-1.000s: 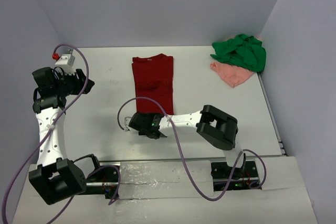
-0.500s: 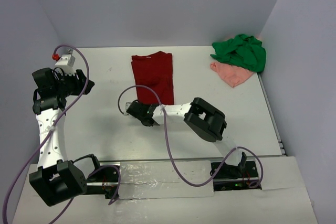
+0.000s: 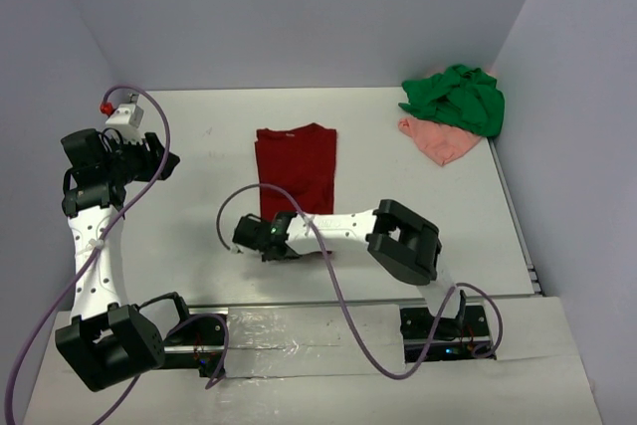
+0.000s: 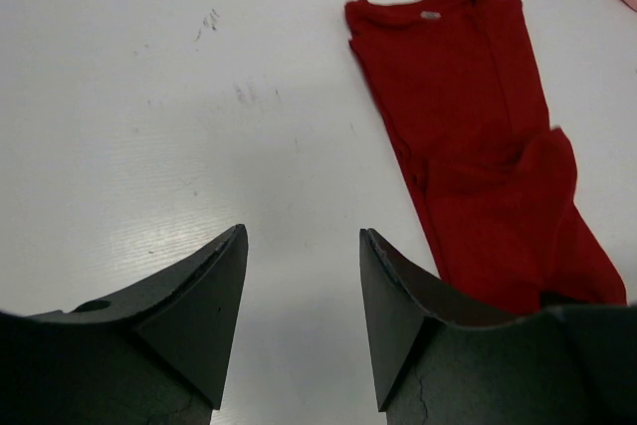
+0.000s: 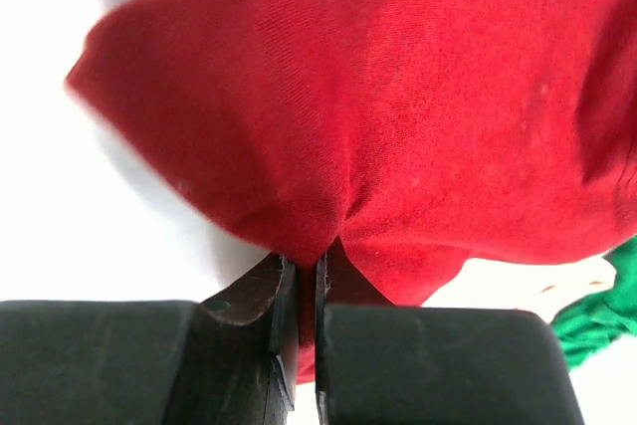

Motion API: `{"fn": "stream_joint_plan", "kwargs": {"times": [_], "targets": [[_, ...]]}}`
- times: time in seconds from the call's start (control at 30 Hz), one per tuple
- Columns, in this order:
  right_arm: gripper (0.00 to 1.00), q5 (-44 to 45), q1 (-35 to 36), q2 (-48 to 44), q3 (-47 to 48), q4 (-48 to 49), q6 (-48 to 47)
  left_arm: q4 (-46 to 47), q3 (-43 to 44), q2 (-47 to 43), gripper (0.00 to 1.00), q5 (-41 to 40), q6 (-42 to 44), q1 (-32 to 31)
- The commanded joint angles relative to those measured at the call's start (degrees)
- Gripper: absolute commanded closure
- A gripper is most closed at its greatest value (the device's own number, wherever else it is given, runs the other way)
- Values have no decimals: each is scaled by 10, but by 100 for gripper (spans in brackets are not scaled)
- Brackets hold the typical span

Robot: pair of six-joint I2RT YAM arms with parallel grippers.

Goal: Fold and stack the t-shirts
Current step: Fold the tshirt

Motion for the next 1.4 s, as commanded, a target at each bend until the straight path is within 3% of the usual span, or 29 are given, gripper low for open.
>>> {"fn": "stream_joint_plan", "kwargs": {"times": [0.0, 0.13, 0.3, 0.47, 0.57, 0.83, 1.03, 1.07, 1.13, 1.17, 1.3, 1.37], "targets": [[100, -88, 57, -69, 12, -134, 56, -1, 6, -5, 42, 21, 9, 5], [100, -133, 109, -116, 55, -220, 95, -9, 10, -5, 42, 28, 10, 4], [100, -150, 115, -148, 154, -281, 109, -14, 13, -6, 42, 36, 10, 4], [100, 0, 64, -167, 180, -217, 71, -18, 14, -5, 42, 36, 11, 4], [100, 37, 9, -153, 194, -162, 26, -19, 14, -7, 42, 36, 13, 4], [100, 68, -87, -66, 222, -49, -41, -23, 18, -10, 42, 37, 13, 4], [100, 65, -118, -17, 210, 21, -67, -23, 15, -9, 42, 43, 17, 4], [86, 76, -119, -12, 189, 44, -83, -25, 15, -9, 42, 46, 18, 4], [71, 109, -125, 7, 174, 101, -97, -24, 14, -7, 42, 50, 18, 4], [55, 122, -131, 15, 160, 124, -107, -26, 16, -7, 42, 52, 19, 4], [34, 182, -135, 33, 122, 246, -139, -28, 14, -12, 41, 60, 21, 4], [32, 210, -136, 35, 104, 321, -168, -29, 12, -12, 42, 63, 22, 4]]}}
